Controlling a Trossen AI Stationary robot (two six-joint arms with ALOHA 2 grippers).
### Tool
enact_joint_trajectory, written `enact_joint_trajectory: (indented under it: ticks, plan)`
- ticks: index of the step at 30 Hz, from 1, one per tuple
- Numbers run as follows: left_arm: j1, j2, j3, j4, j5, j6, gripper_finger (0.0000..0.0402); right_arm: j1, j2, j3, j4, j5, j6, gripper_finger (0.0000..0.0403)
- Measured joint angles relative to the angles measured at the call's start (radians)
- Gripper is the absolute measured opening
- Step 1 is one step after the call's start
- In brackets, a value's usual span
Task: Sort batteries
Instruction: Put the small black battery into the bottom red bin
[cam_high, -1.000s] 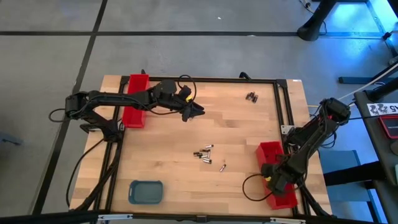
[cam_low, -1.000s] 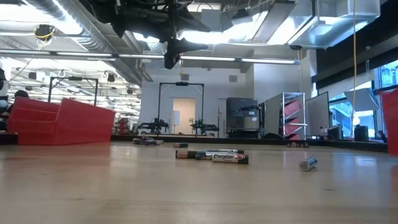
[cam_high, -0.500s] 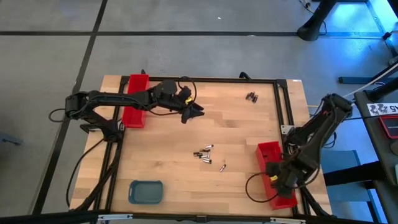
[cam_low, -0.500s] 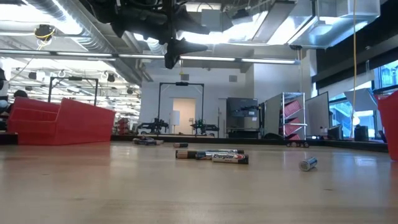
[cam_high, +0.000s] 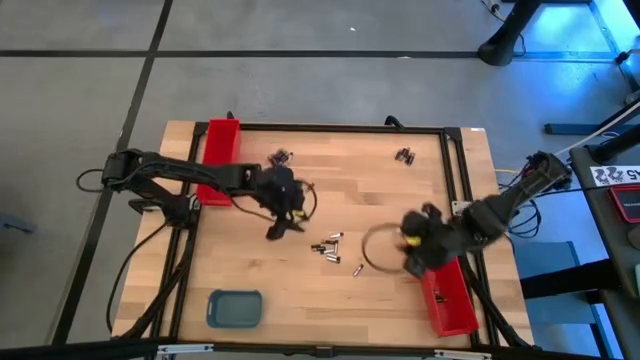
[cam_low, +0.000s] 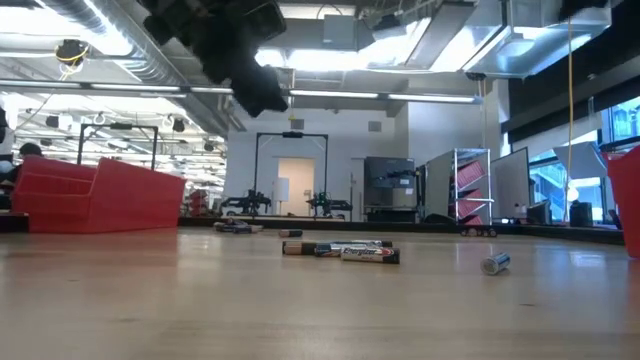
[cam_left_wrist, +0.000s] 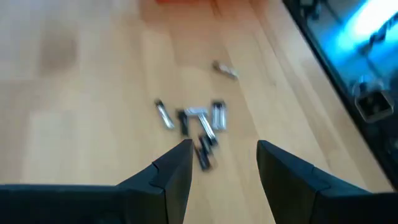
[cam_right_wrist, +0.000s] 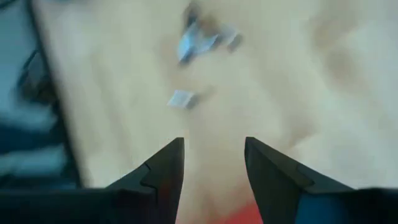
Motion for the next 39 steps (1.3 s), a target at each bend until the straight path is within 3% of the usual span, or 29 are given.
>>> enact_joint_trajectory:
  ticks: [4, 8, 13, 18, 24, 39]
  plan:
    - [-0.058, 0.051, 0.0, -0.047, -0.031, 0.011, 0.0169, -0.134, 0.0, -0.009, 0.073, 0.15, -0.045, 0.017]
    - [-0.106, 0.13, 0.0, -0.028, -0.057, 0.032, 0.0169, -0.235, 0.005, -0.011, 0.183, 0.226, -0.066, 0.017]
    - [-0.156, 0.234, 0.0, -0.009, -0.223, 0.055, 0.0169, -0.293, 0.022, -0.011, 0.294, 0.22, -0.143, 0.017]
    - [-0.191, 0.309, -0.001, 0.113, -0.363, 0.021, 0.0164, -0.292, 0.024, -0.011, 0.312, 0.208, -0.154, 0.017]
    - [-0.217, 0.37, 0.0, 0.202, -0.368, -0.001, 0.0147, -0.291, 0.025, -0.011, 0.303, 0.138, -0.154, 0.017]
    - [-0.222, 0.422, 0.001, 0.237, -0.405, -0.08, 0.0111, -0.291, 0.025, -0.011, 0.298, 0.114, -0.155, 0.017]
